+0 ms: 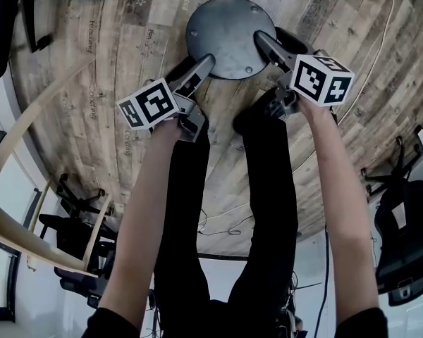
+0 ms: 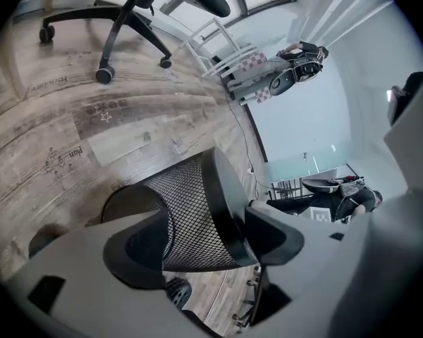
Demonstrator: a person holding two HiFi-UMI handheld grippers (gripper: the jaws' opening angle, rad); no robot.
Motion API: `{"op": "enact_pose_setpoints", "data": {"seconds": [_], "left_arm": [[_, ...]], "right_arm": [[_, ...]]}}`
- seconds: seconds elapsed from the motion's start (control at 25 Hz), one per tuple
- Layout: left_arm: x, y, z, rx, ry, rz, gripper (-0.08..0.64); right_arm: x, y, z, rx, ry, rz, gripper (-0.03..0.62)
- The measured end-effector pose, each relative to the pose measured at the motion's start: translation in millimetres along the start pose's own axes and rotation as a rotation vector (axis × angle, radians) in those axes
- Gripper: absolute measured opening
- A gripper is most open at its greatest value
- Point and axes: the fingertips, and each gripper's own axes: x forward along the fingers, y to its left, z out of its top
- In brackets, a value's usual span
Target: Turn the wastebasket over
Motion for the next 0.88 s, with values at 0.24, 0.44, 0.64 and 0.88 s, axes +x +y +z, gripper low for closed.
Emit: {"op": "enact_pose_setpoints", "data": {"seconds": [0.24,0.44,0.64,0.88], "left_arm": [[2.7,14.5,-26.5,0.015,0.088,0.019,0.336],[17.7,27.2,-41.7,0.056,0.123,0.069,0.331],[24.6,25.9,-44.0,0.068,0.135,0.067,0.331],[24.7,28.0,-44.6,0.06,0.162,0.073,0.331]], "right_arm": [[-2.4,-1.9,-10.6,-0.008,-0.005,-0.012,0.198],[3.0,-5.1,-16.0,-0.096,0.002,-0.04,0.193],[3.9,-8.1,-10.0,-0.114,-0.019,-0.047,0.193],[4.9,-7.5,-11.0,-0.136,0.015,-0.07,0.193]]}}
